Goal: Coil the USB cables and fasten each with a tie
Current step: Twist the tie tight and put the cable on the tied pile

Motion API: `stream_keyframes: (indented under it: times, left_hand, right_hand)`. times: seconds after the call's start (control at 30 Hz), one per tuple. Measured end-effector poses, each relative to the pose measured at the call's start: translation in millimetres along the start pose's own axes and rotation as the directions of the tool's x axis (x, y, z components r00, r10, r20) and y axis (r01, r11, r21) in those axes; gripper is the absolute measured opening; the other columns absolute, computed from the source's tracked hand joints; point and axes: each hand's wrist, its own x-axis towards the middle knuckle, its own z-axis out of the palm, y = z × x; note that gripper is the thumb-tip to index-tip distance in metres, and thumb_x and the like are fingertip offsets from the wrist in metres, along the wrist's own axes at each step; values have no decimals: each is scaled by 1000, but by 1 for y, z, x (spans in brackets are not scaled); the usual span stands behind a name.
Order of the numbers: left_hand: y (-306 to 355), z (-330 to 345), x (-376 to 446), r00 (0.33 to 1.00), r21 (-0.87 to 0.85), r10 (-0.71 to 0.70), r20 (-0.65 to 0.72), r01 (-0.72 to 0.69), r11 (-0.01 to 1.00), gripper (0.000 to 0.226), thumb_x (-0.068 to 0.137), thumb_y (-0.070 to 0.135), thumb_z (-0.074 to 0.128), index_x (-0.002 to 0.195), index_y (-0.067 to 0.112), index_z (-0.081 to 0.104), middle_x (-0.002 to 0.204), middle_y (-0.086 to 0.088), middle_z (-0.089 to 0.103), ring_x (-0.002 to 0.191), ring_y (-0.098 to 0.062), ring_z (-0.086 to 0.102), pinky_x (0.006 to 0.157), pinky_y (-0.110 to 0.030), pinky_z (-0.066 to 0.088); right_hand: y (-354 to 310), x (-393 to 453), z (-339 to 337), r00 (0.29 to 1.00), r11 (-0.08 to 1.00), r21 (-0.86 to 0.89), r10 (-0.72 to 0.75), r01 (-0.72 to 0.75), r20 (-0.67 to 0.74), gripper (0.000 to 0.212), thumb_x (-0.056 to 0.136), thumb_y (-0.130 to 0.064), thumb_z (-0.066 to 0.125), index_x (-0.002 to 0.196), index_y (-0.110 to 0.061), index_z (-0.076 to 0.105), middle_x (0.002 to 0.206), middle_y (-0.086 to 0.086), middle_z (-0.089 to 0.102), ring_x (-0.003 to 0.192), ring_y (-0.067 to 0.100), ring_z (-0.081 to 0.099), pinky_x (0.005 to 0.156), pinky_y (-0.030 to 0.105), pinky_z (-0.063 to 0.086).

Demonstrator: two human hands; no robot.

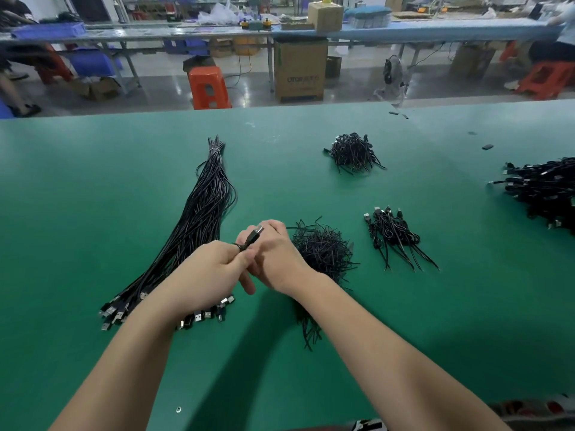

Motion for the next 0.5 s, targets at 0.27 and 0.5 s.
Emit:
stream_keyframes:
  times: [0.27,0.5]
  left_hand:
    - [-8,25,-1,937,128,-133,-324,182,975,39,105,30,42,73,15,60,77,-1,70,81,-31,65,68,-39,45]
    - [-16,33,4,934,-67,-103,-343,85,994,49,105,33,43,57,22,42,50,9,49,55,-17,47,51,-33,28]
  right_hand:
    - [-9,8,-9,1000,996,-85,-18,20,18,14,100,-14,46,100,-9,59,95,5,57,85,20,39,88,38,35]
    - [-20,3,-15,990,970,199,132,-137,40,22,107,-17,40,85,-14,44,80,-4,43,77,18,41,69,30,28]
